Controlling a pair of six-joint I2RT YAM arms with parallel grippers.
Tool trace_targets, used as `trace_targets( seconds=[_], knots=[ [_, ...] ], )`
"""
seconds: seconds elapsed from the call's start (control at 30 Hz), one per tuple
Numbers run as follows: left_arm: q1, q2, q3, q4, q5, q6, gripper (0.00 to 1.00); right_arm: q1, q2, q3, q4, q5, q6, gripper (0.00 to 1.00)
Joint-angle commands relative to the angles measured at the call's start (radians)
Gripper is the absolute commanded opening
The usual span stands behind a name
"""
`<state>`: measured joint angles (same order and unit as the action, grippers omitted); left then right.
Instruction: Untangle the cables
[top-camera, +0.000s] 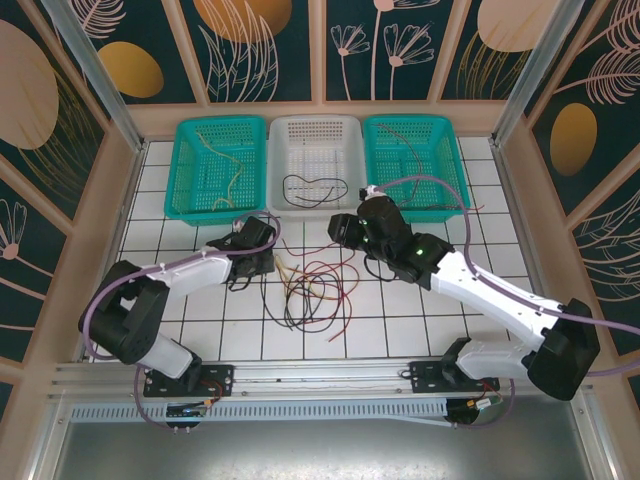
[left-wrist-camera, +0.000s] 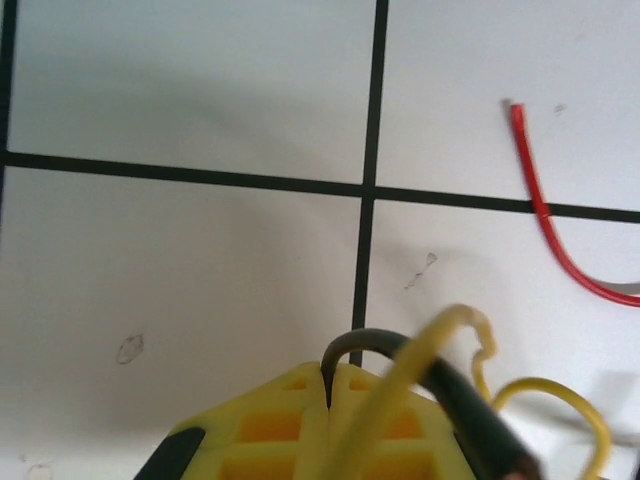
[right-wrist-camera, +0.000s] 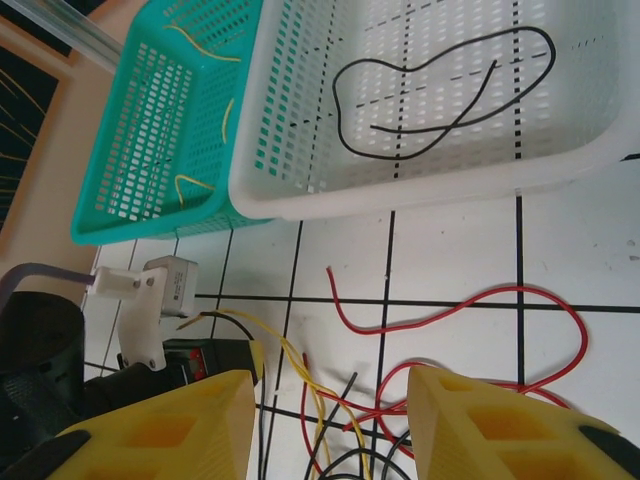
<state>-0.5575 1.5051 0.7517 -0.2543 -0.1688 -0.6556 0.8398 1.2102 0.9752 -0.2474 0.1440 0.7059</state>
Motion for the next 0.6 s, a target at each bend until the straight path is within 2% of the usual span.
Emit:
trace_targets(
  seconds=[0.0, 0.13, 0.3, 0.43, 0.57],
  knots=[
    [-0.004, -0.115, -0.011, -0.035, -0.022, 0.02, 0.0, 0.013, -0.03, 0.017, 0.008, 0.014, -0.015, 0.44],
    [-0.004, -0.312, -0.048, -0.027, 0.036, 0.011, 0.0, 0.058, -0.024, 0.034, 0.064, -0.046, -0.099, 0.48],
    [-0.004, -0.532, 0.004, -0.016, 0.121, -0.032, 0.0, 0.137, 0.045, 0.091, 0.086, -0.066, -0.17, 0.52],
    [-0.004, -0.588, 0.115, -0.017, 0.171, -0.061, 0.0, 0.222, 0.11, 0.143, 0.132, -0.12, -0.231, 0.58],
    [-0.004, -0.575, 0.214, -0.007, 0.246, -0.092, 0.0, 0.307, 0.183, 0.216, 0.11, -0.083, -0.292, 0.62]
  ],
)
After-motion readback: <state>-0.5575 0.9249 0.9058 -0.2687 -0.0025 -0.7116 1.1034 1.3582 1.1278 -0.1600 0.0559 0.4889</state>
